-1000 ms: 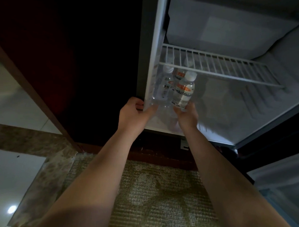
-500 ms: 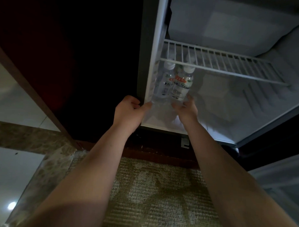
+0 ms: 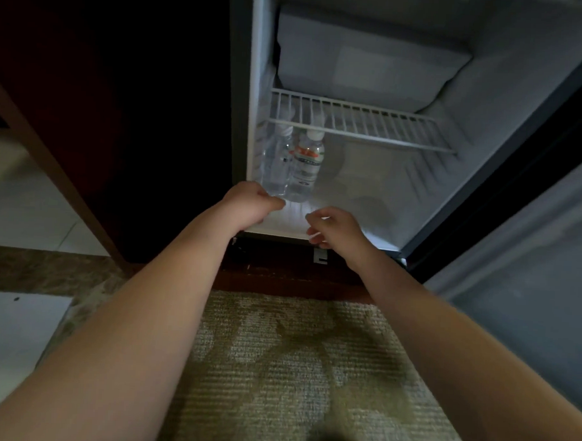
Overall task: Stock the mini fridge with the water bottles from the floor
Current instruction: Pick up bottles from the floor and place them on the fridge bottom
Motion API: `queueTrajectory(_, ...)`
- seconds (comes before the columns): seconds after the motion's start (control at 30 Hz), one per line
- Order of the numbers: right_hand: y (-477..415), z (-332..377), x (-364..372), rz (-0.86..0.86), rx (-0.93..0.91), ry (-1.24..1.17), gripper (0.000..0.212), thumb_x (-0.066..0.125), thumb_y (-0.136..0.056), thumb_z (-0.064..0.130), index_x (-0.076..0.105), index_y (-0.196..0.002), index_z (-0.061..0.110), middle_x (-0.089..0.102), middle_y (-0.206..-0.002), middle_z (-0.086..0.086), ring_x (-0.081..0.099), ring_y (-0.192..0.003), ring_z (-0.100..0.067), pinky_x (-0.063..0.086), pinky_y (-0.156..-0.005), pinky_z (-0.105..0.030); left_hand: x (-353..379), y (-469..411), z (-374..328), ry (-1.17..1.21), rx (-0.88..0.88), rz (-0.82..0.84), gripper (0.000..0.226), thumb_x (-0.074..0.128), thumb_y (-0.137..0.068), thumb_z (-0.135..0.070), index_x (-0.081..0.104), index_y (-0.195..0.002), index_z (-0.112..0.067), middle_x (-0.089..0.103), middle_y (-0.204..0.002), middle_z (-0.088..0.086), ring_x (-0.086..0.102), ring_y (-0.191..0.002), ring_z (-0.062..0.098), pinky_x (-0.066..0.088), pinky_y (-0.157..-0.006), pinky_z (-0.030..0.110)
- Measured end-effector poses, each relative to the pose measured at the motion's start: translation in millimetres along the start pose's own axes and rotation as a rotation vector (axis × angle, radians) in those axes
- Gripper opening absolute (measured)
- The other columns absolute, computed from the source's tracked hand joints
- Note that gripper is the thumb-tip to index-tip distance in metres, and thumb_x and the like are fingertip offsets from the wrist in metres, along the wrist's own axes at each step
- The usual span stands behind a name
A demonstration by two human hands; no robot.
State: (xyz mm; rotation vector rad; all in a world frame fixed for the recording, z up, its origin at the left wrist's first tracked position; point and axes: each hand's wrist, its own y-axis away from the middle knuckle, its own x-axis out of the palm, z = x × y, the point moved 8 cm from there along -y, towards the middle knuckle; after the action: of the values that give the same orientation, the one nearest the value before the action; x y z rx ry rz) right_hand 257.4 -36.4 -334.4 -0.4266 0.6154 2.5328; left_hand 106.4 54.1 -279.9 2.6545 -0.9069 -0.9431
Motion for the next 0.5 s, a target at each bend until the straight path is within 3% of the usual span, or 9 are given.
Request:
queueTrajectory(0.1, 36, 5, -22, 0.060, -0.002, 0.068, 0.014, 0.059, -0.093, 0.031, 0.061, -0.095, 0.017, 0.067, -0.090, -0.007, 0.063, -0.072, -0.017, 0.049, -0.072, -0.029, 19, 10, -12, -0.141, 0.034, 0.073, 0.038, 0.060, -0.089, -0.035, 0.058, -0.116, -0.008, 0.062, -0.115, 0.011, 0.061, -0.104, 0.025, 0.048, -0.083, 0.036)
queueTrajectory(0.27, 94, 5, -71, 0.030, 0.009, 0.168, 0.016, 0.060, -0.092, 0.031, 0.061, -0.101, 0.018, 0.069, -0.090, -0.004, 0.066, -0.077, -0.018, 0.050, -0.076, -0.031, 66, 40, -41, -0.330, 0.074, 0.276, 0.041, 0.060, -0.088, -0.039, 0.059, -0.116, -0.009, 0.064, -0.114, 0.011, 0.062, -0.103, 0.024, 0.048, -0.080, 0.033)
queueTrajectory(0.5, 188, -29, -148, -0.159, 0.046, 0.039, 0.006, 0.062, -0.090, 0.022, 0.062, -0.085, 0.020, 0.067, -0.075, -0.002, 0.058, -0.055, -0.011, 0.049, -0.064, -0.023, 128, 106, -101, -0.298, 0.301, 0.250, 0.021, 0.064, -0.084, -0.035, 0.064, -0.086, -0.014, 0.065, -0.088, 0.011, 0.063, -0.089, 0.028, 0.042, -0.071, 0.029)
